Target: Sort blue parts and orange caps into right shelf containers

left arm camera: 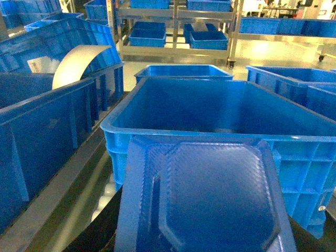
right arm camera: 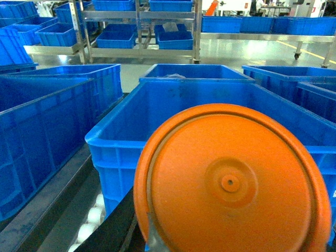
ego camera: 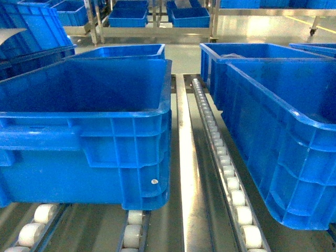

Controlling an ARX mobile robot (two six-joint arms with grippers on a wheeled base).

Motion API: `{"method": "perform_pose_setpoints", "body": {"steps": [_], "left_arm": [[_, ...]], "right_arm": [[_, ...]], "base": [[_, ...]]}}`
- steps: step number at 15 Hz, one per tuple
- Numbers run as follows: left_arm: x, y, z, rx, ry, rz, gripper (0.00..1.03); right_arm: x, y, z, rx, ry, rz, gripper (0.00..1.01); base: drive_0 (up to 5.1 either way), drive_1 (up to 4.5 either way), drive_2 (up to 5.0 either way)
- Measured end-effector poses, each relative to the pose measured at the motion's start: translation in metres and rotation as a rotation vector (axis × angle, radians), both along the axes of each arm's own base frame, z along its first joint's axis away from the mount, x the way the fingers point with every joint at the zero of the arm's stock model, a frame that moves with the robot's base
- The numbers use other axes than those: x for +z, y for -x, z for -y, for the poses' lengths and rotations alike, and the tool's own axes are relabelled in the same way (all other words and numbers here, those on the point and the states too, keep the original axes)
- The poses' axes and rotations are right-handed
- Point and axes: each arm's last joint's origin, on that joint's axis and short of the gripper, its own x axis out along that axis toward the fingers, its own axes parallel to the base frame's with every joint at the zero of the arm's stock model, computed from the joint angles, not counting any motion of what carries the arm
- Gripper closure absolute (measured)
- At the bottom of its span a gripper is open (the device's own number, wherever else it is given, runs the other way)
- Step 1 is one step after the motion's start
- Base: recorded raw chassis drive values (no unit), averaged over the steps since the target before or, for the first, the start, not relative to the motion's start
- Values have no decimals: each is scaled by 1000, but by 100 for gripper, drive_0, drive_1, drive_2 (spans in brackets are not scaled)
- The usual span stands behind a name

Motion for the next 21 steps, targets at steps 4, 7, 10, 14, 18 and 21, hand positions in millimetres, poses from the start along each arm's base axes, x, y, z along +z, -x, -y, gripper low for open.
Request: {"method": "perform_pose_setpoints", "body": {"steps": [4, 7, 10, 14, 18, 21], "left_arm": [[9, 0, 2, 73, 17, 95, 61], [15, -9, 4, 102, 37, 130, 61], [43, -36, 4, 71, 37, 197, 61], [87, -120, 4, -47, 35, 195, 61], [72, -231, 17, -69, 132, -52, 61], [71, -237, 25, -107, 132, -52, 34]], "right_arm": [[-1, -1, 0, -6, 60, -10, 57], [4, -8, 0, 4, 113, 9, 57], [42, -29, 5, 24, 115, 97, 57], [83, -102, 8, 70, 108, 106, 57], [70, -193, 10, -7, 119, -54, 57], [41, -213, 14, -23, 103, -157, 41]], "base": [[0, 0, 0], [0, 0, 0], [0, 0, 0], [0, 0, 0], [0, 0, 0], [0, 0, 0]]}}
